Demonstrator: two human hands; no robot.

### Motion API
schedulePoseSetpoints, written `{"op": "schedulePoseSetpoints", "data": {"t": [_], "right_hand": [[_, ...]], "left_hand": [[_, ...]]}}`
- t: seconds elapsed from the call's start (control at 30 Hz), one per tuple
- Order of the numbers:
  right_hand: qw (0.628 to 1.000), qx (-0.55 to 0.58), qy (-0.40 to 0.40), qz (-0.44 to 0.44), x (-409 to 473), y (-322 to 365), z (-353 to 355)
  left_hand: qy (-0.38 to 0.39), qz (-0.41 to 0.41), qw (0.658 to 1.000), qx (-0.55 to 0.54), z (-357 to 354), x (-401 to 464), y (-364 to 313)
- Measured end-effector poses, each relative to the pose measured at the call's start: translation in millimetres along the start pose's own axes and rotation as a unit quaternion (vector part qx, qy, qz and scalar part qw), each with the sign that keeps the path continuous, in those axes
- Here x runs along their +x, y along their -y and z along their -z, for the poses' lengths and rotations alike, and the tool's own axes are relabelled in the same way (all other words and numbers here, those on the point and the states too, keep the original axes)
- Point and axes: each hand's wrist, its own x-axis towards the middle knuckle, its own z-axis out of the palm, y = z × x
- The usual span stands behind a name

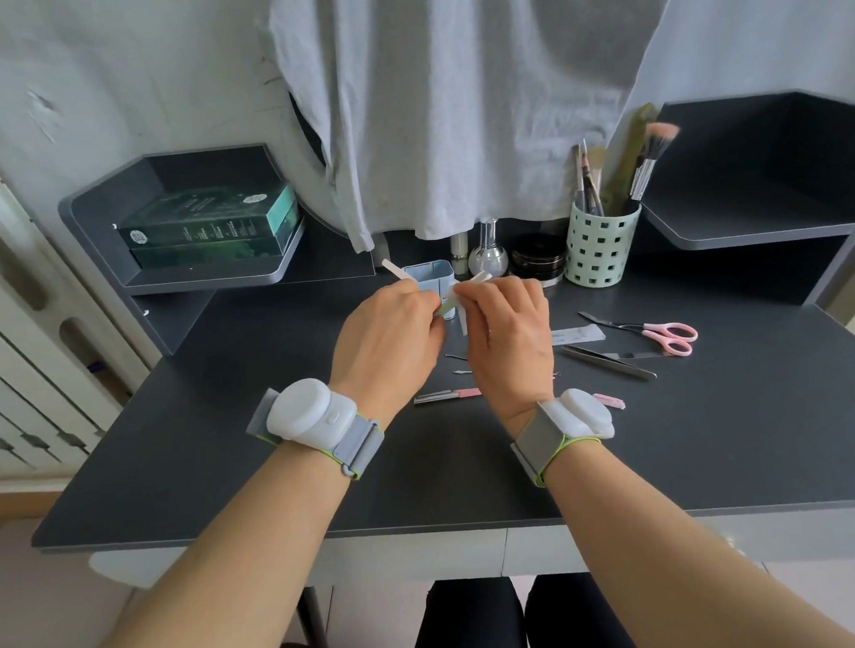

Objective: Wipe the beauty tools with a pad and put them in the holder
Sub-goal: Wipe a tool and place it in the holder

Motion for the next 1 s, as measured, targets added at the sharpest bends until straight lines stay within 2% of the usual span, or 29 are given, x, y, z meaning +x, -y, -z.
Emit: {"op": "schedulePoseSetpoints", "data": {"t": [0.73,1.0], "right_hand": [[0.998,-0.017,-0.032,-0.045,7,-17,7],[0.986,-0.007,-0.052,-0.156,13,-14,11]], "left_hand": [[-0.013,-0.028,0.999,-0.012,-6,-1,1],[-0.005,-0.002,0.999,-0.052,-13,3,5]]}}
